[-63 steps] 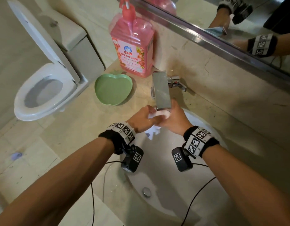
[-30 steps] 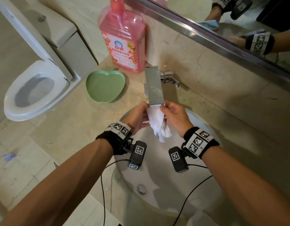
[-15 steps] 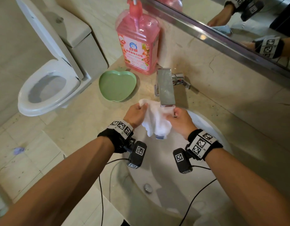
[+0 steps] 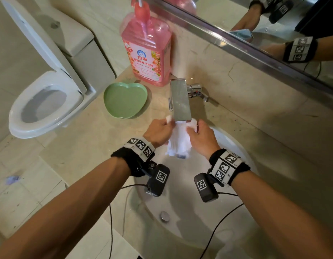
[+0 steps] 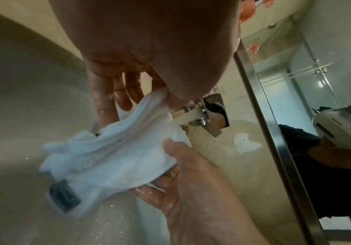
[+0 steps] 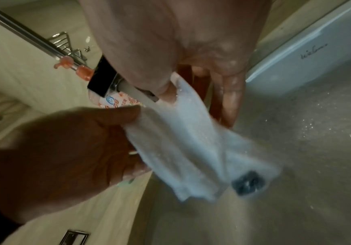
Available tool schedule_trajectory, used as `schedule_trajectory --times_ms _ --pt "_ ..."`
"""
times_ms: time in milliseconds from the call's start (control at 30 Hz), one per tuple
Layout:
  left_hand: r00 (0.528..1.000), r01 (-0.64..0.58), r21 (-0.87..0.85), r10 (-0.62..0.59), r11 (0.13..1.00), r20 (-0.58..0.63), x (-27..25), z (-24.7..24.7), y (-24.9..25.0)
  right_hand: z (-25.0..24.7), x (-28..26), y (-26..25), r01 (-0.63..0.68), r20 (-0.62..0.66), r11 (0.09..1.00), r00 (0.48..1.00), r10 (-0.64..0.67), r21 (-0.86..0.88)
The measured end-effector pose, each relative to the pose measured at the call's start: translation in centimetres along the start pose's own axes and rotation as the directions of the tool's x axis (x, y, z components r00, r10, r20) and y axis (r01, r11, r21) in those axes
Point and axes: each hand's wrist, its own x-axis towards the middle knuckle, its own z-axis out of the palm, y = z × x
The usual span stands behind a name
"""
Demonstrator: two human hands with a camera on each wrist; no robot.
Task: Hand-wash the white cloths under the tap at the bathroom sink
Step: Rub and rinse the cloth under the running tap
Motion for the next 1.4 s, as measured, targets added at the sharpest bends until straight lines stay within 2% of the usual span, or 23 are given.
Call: schedule_trajectory --times_ms 167,200,267,333,367,467,500,567,633,700,733,767,833,933,967,1067,1133,1200,1267,1333,1400 --pt "0.999 -0.021 0.129 0.016 0.991 0.043 0.0 1.4 0.6 0.9 -0.1 -0.9 -0.046 0.01 0.988 0.999 0.045 0.147" --pt "0.998 -0.045 0.105 0.039 0.993 0.058 -0.2 1.4 0.6 1.2 -0.2 -1.0 -0.021 0.009 0.99 1.0 0.02 0.137" --pt "0.996 -0.037 -0.053 0.041 0.998 0.081 -0.5 1.1 0.4 1.4 -0.2 -1.1 0.035 -0.008 0.995 0.999 -0.034 0.094" --pt "0.995 -0.044 -0.149 0.057 0.988 0.082 -0.5 0.4 -0.4 1.3 -0.1 -1.1 0.017 0.027 0.987 0.999 -0.022 0.158" --pt "0.996 -0.078 -0.115 0.083 0.99 0.038 -0.3 0.0 -0.8 1.2 0.1 -1.1 -0.012 0.077 0.975 0.997 -0.005 0.224" --pt "0.974 -0.157 0.207 0.186 0.966 -0.13 0.8 -1.4 -2.1 1.1 0.4 -1.3 -0.064 0.205 0.949 0.979 -0.001 0.308" --pt "0.974 -0.168 0.218 0.196 0.961 -0.113 1.1 -1.6 -2.3 1.2 0.4 -1.4 -0.074 0.229 0.943 0.973 -0.002 0.326" --pt "0.987 -0.15 0.095 0.144 0.984 0.067 1.7 -1.2 -2.1 1.1 0.5 -1.4 -0.121 0.262 0.909 0.965 0.014 0.399" --pt "0.972 -0.097 0.001 0.094 0.995 0.214 2.0 -0.6 -1.9 0.8 0.6 -1.3 -0.181 0.27 0.865 0.961 0.055 0.469" --pt "0.986 -0.079 -0.034 0.083 0.996 0.145 2.5 -0.4 -1.6 0.5 0.4 -0.9 -0.224 0.29 0.812 0.954 0.07 0.539" --pt "0.994 -0.075 -0.038 0.078 0.996 0.078 2.8 -0.3 -1.6 0.3 0.3 -0.6 -0.208 0.283 0.817 0.957 0.057 0.538" --pt "0.997 -0.077 -0.031 0.078 0.997 0.02 3.0 -0.1 -1.7 0.1 0.2 -0.5 -0.154 0.242 0.862 0.97 0.038 0.484" --pt "0.996 -0.07 0.03 0.072 0.997 -0.047 3.2 0.6 -1.8 -0.1 0.3 0.0 -0.022 0.111 0.958 0.994 -0.011 0.287" --pt "0.994 -0.032 0.091 0.041 0.995 -0.104 3.6 1.4 -1.7 -0.7 0.3 0.3 0.026 0.05 0.981 0.998 -0.037 0.193" --pt "0.994 -0.042 0.064 0.048 0.997 -0.093 3.9 1.6 -1.7 -1.0 0.4 0.4 0.033 0.051 0.983 0.998 -0.043 0.182" --pt "0.993 -0.102 -0.005 0.102 0.995 0.067 4.0 0.9 -1.8 -1.7 0.5 0.5 0.09 0.059 0.986 0.993 -0.099 0.142" --pt "0.986 -0.028 -0.08 0.04 0.996 0.163 3.4 -0.1 -2.0 -1.8 0.5 0.3 0.104 0.048 0.982 0.992 -0.113 0.159" --pt "0.979 -0.054 -0.075 0.068 0.996 0.194 2.7 -1.2 -2.6 -1.7 0.8 0.0 0.09 0.053 0.981 0.994 -0.101 0.17" --pt "0.984 -0.125 -0.025 0.127 0.992 0.127 2.2 -2.0 -3.0 -1.8 1.1 0.0 0.015 0.145 0.979 0.988 -0.046 0.203" --pt "0.99 -0.141 0.036 0.142 0.989 -0.014 2.1 -2.3 -3.6 -1.7 1.2 -0.1 -0.06 0.3 0.972 0.954 -0.012 0.229" --pt "0.985 -0.117 0.034 0.12 0.993 -0.123 2.2 -2.5 -4.1 -1.3 1.1 -0.1 -0.036 0.392 0.971 0.918 -0.062 0.237"
